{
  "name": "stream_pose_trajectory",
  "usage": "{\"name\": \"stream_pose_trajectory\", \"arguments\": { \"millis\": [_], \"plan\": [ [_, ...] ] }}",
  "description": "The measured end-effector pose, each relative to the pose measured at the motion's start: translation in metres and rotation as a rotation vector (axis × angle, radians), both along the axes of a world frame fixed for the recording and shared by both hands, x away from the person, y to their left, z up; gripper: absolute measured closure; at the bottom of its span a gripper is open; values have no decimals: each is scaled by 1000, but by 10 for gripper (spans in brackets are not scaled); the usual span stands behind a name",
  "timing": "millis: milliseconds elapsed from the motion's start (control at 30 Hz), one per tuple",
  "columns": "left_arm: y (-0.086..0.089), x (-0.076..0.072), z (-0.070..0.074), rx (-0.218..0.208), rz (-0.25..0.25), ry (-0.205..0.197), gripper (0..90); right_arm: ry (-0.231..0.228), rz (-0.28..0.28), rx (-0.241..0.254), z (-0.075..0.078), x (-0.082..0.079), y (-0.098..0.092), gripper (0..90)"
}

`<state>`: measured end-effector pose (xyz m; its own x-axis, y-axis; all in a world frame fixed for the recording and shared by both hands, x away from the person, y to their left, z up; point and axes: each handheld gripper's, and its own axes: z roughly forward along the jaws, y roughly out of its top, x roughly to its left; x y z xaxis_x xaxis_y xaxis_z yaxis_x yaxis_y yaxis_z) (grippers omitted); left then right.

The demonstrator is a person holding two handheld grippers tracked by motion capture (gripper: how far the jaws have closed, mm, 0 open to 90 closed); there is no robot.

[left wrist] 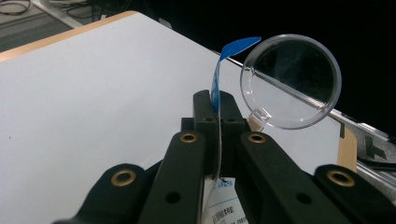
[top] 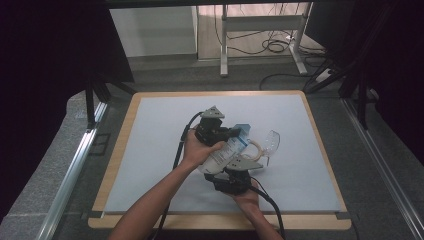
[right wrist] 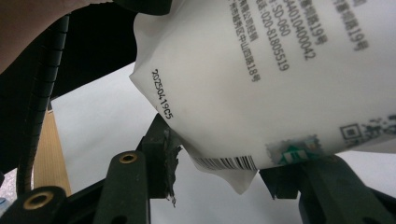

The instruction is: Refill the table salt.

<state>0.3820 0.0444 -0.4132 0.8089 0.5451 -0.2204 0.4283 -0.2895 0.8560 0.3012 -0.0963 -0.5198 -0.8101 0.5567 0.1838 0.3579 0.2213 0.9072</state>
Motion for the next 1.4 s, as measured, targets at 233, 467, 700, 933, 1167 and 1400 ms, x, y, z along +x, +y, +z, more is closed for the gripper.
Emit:
{"name": "stream_pose_trajectory", "arguments": {
  "millis": [233,467,700,933,1167,1400],
  "plan": [
    [-1,0,2,17,-6,-2,899,-10,3,8,1,0,0,530],
    [6,1,3,28,-22,17,898,-18,31,-7,-2,1,0,534],
    [15,3,4,30,-34,25,898,-13,90,22,-2,1,-2,537],
    [19,7,5,17,-40,36,898,-9,118,51,0,1,-4,544],
    [18,9,5,14,-50,35,898,0,134,83,2,1,-8,549],
    [17,11,3,17,-39,35,898,11,138,106,2,1,-10,557]
  ]
}}
